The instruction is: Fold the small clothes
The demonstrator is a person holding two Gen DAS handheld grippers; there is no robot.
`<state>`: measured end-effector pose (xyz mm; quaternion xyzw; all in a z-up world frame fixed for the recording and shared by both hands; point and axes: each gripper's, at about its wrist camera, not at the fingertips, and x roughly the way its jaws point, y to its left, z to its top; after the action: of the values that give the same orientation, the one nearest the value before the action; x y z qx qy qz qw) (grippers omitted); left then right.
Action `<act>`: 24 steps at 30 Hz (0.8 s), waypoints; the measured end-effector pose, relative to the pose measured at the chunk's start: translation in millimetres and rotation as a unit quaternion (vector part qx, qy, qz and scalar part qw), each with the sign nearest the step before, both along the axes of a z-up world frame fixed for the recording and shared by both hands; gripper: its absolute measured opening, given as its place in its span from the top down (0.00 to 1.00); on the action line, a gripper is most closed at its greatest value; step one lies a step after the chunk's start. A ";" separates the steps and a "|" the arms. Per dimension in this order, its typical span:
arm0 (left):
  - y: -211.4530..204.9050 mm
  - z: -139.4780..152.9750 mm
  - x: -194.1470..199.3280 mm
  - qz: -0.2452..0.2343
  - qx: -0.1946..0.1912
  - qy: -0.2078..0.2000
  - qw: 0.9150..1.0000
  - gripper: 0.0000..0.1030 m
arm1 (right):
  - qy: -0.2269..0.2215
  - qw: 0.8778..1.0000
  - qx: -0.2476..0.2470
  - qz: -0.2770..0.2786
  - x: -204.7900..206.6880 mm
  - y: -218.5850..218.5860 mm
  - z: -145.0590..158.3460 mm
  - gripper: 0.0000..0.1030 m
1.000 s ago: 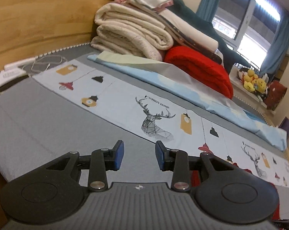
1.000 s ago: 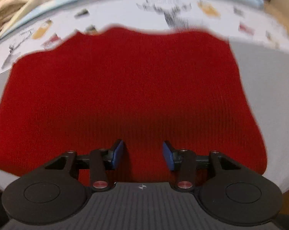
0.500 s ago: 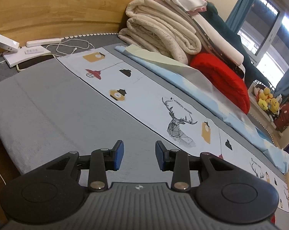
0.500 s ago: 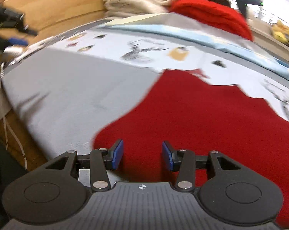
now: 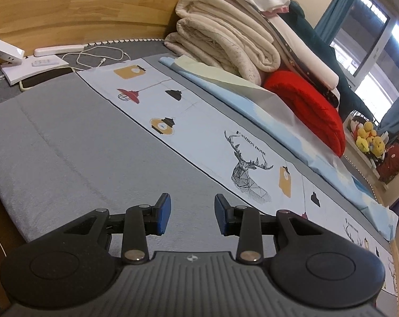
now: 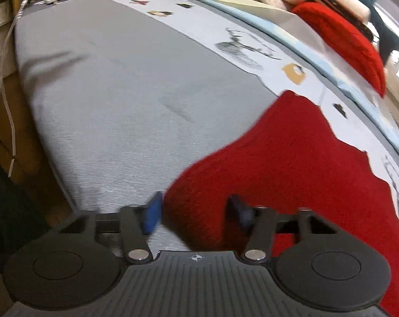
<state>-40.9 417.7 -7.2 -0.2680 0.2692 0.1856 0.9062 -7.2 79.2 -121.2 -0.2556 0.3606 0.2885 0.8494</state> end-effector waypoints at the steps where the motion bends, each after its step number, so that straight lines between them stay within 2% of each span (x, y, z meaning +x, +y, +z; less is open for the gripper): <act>1: 0.6 -0.3 0.9 0.001 -0.001 0.000 1.000 0.61 | 0.004 1.000 0.008 0.000 1.0 -2.9 -0.8 0.53; 3: 2.2 -0.9 0.9 0.004 -0.007 -0.002 1.000 0.61 | 0.005 1.000 0.013 0.006 0.7 -7.0 0.4 0.58; 5: 2.5 -1.0 0.2 0.005 -0.009 -0.004 1.000 0.61 | 0.007 1.000 0.021 0.010 3.4 -9.5 4.3 0.70; 8: 2.4 -0.8 -1.0 0.007 -0.009 -0.004 1.000 0.61 | 0.007 0.999 0.035 0.001 8.3 -7.3 12.1 0.78; 13: 3.4 -1.6 -3.5 0.012 -0.003 -0.002 1.000 0.61 | -0.017 0.999 0.038 -0.026 5.9 15.9 23.7 0.80; 17: 0.7 -2.1 -1.6 0.013 0.007 0.009 1.000 0.61 | -0.037 0.998 0.060 0.000 -11.5 36.5 38.3 0.80; 21: -8.6 0.7 2.3 0.011 0.015 0.013 1.000 0.61 | 0.011 0.992 0.124 0.018 -12.8 37.7 51.1 0.81; 24: -21.2 3.0 8.8 0.003 0.025 0.017 1.000 0.61 | 0.037 0.985 0.166 -0.014 -0.4 19.0 60.1 0.81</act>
<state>-32.1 396.5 -4.3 -0.2428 0.2789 0.1998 0.9074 -7.6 98.2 -61.1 -0.0949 0.3419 0.3418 0.8702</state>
